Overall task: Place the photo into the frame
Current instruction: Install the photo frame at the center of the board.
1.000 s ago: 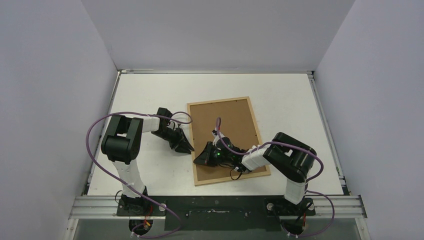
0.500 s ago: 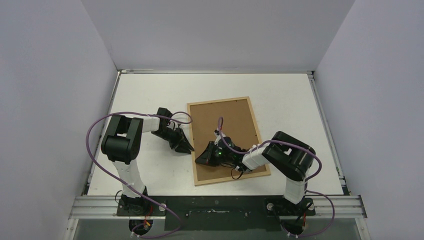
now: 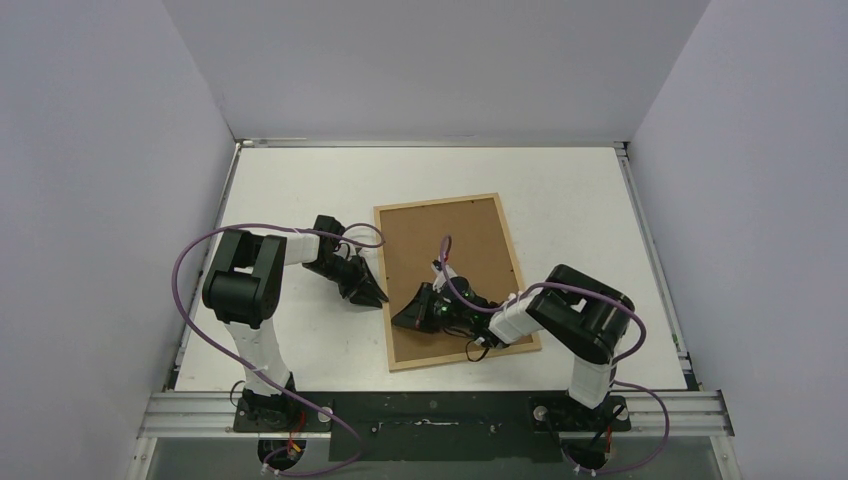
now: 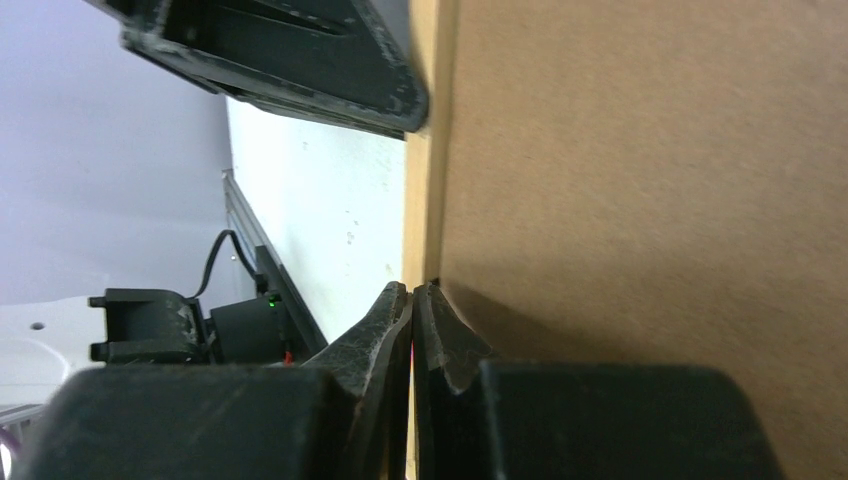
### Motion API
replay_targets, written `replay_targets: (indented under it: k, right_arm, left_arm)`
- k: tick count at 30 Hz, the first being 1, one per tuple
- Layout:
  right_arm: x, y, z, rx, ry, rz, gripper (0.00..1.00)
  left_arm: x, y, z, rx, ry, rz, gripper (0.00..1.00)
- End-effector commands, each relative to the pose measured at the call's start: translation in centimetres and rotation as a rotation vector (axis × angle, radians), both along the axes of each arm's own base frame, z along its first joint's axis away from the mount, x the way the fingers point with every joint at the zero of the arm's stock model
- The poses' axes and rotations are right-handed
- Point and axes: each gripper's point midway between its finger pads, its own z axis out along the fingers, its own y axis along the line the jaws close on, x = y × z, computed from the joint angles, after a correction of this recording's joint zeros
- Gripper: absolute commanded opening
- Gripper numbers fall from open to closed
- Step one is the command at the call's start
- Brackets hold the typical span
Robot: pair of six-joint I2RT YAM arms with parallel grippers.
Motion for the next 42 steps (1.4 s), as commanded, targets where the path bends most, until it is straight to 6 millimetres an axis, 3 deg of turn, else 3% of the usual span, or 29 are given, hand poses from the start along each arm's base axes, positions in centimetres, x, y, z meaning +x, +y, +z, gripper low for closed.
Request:
replay_targets:
  k: [1, 14, 18, 22, 26, 33, 36, 42]
  right_arm:
    - [0.8, 1.5, 2.9, 0.126, -0.082, 0.013, 0.07]
    - [0.4, 2.0, 0.5, 0.109, 0.026, 0.026, 0.19]
    - [0.3, 1.9, 0.0, 0.101, 0.042, 0.021, 0.16]
    - [0.5, 1.6, 0.4, 0.106, 0.029, 0.01, 0.06]
    - [0.6, 1.6, 0.5, 0.08, 0.021, 0.016, 0.05]
    - [-0.1, 1.2, -2.1, -0.14, 0.059, 0.048, 0.19]
    - [-0.4, -0.2, -3.3, -0.3, 0.07, 0.05, 0.29]
    - [0.6, -3.7, -2.9, -0.655, 0.014, 0.011, 0.42]
  left_arm:
    - [-3.3, 5.0, -7.8, 0.373, 0.06, -0.056, 0.19]
    - [-3.1, 4.9, -7.7, 0.372, 0.057, -0.054, 0.19]
    - [-3.2, 5.0, -7.7, 0.372, 0.058, -0.056, 0.19]
    - [-3.2, 5.0, -7.7, 0.374, 0.059, -0.056, 0.19]
    - [-3.3, 5.0, -7.6, 0.374, 0.06, -0.056, 0.19]
    - [-3.2, 5.0, -7.6, 0.376, 0.061, -0.058, 0.19]
    - [-3.2, 5.1, -7.6, 0.378, 0.061, -0.06, 0.19]
    - [-2.9, 5.0, -7.3, 0.378, 0.058, -0.061, 0.2]
